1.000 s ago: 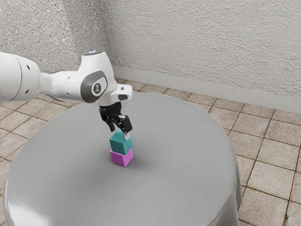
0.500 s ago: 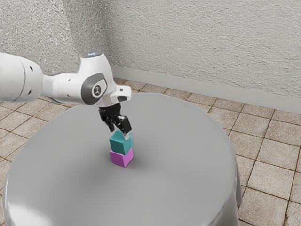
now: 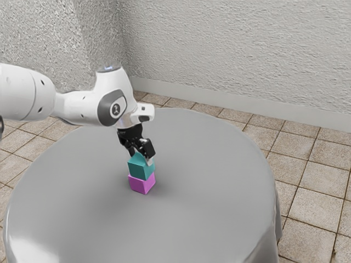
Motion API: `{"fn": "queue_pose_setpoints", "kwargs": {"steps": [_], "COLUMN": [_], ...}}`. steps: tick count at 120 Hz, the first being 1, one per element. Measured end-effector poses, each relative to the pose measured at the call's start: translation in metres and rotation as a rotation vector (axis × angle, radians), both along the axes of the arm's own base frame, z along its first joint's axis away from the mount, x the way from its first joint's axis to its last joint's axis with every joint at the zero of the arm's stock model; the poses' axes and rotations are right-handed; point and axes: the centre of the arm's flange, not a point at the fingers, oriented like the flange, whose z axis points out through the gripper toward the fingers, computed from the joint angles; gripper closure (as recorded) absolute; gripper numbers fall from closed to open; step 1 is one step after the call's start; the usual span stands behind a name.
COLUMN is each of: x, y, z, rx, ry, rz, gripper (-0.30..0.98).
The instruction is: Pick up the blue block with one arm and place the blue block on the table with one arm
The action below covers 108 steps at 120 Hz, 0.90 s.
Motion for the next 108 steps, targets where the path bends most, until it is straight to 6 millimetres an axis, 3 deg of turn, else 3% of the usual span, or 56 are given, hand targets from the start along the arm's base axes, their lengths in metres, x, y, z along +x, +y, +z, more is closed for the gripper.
{"fn": "queue_pose_setpoints", "kwargs": {"steps": [93,108], "x": [0.004,0.004], "y": [0.006,0.006], "z": [-0.013,-0.014], "rx": [0.005,0.005], "ry": [0.024,0.026], "rz": [0.124,0.138], "gripper": [0.00,0.11]}}
